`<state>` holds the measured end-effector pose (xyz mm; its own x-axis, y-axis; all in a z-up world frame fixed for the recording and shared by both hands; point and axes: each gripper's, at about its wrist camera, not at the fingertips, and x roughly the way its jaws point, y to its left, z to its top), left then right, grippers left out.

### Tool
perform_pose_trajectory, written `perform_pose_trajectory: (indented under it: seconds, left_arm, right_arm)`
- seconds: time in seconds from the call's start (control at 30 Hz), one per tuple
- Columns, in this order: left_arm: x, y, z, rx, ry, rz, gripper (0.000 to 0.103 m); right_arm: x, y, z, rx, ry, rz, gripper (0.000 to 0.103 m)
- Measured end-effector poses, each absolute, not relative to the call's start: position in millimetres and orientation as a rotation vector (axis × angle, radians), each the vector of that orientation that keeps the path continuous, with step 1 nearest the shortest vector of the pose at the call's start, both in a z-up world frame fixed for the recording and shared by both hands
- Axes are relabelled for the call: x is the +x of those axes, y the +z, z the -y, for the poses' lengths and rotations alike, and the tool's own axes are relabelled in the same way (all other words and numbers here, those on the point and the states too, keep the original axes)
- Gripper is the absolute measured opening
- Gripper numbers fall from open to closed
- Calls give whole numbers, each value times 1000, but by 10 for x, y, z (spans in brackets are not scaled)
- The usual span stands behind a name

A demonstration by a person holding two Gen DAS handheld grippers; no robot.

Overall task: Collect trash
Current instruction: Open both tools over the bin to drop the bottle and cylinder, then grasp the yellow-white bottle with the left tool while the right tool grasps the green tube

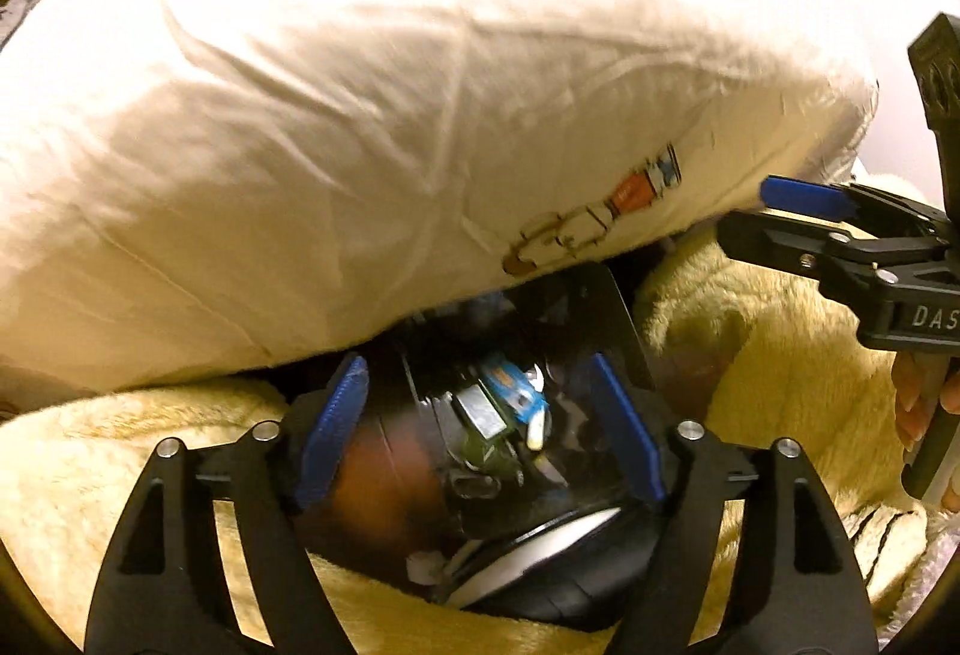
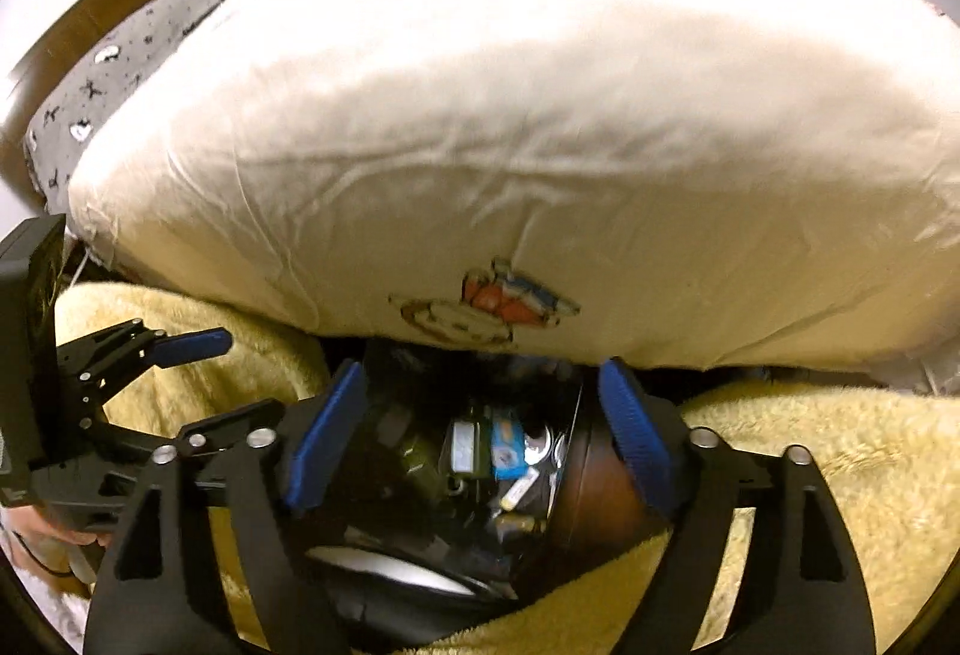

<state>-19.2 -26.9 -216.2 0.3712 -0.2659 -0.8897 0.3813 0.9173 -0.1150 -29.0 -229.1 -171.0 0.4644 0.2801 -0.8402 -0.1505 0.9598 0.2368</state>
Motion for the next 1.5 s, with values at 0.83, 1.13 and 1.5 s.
perform_pose_trajectory:
  seconds: [0.83,1.13,1.5]
  left_arm:
    - [1005,-848,-173,85,-213,-739,77]
    - [1596,-808,-220,123,-151,-744,77]
    - [1945,-860,-188,158,-155,-759,77]
  right_arm:
    - [1095,-602,2351,55,100,-763,89]
    - [2082,-615,2105,161,87,-789,89]
    - [2796,-963,1818,180,23,-927,83]
